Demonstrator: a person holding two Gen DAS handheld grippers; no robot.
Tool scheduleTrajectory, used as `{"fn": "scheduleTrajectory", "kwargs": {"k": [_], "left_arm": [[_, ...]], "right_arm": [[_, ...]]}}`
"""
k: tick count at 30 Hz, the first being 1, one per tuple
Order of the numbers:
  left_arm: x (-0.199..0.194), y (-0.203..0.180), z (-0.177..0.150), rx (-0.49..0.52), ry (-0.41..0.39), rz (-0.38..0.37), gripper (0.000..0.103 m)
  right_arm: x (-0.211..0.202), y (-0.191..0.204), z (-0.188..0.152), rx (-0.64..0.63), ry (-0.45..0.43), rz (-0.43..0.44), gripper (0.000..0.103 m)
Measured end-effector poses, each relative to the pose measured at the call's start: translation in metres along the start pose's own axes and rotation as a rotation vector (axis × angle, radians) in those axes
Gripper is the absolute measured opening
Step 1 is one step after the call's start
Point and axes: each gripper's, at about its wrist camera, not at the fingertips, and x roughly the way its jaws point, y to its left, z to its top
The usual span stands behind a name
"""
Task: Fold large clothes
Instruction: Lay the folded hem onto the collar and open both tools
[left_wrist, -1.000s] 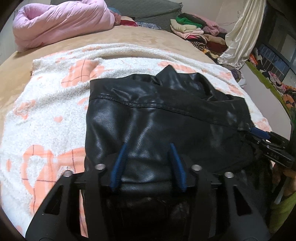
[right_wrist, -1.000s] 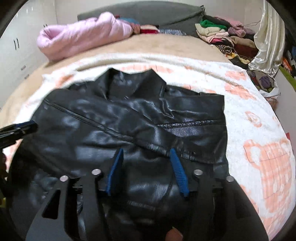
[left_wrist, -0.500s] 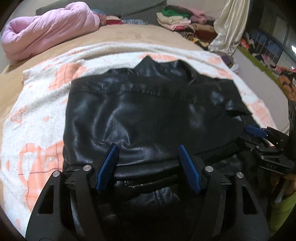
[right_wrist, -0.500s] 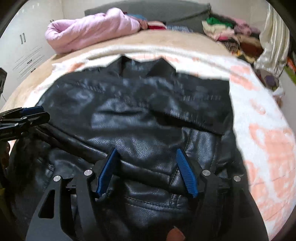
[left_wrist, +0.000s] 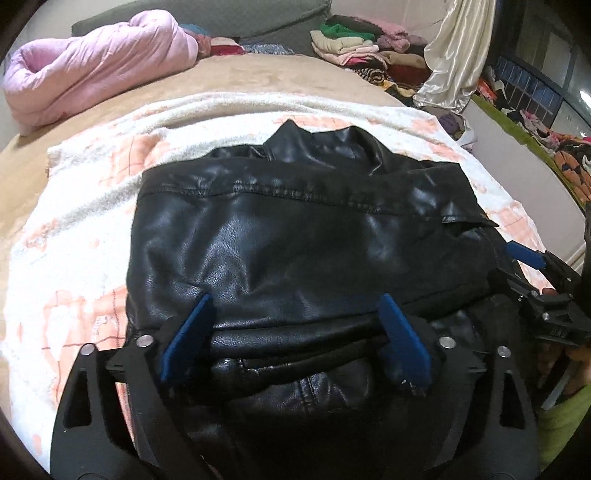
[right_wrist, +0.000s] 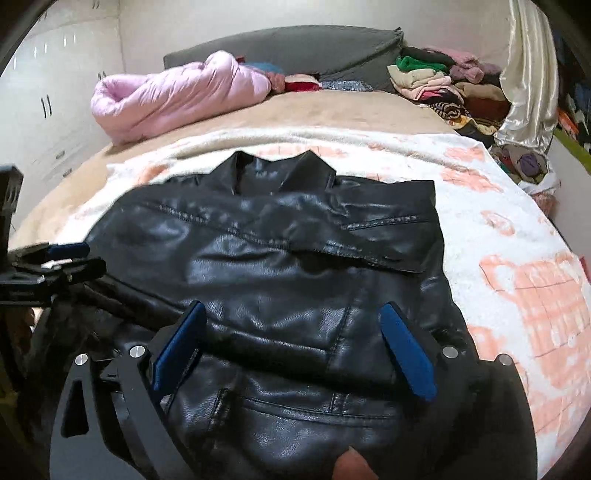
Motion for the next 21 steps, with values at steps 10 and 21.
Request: {"fn": "scheduleTrajectory", "kwargs": {"k": [10, 21], "left_arm": [[-0.025, -0.012, 0.005, 0.018, -0.064, 0.007, 0.093], [-0.052, -0.028, 0.007, 0.052, -0.125, -0.008, 0.093]], "right_arm": [[-0.023, -0.003, 0.009, 0.030, -0.067, 0.016, 0.097], [-0.062, 0.007, 0.015, 0.022, -0.152, 0.034, 0.097]]}}
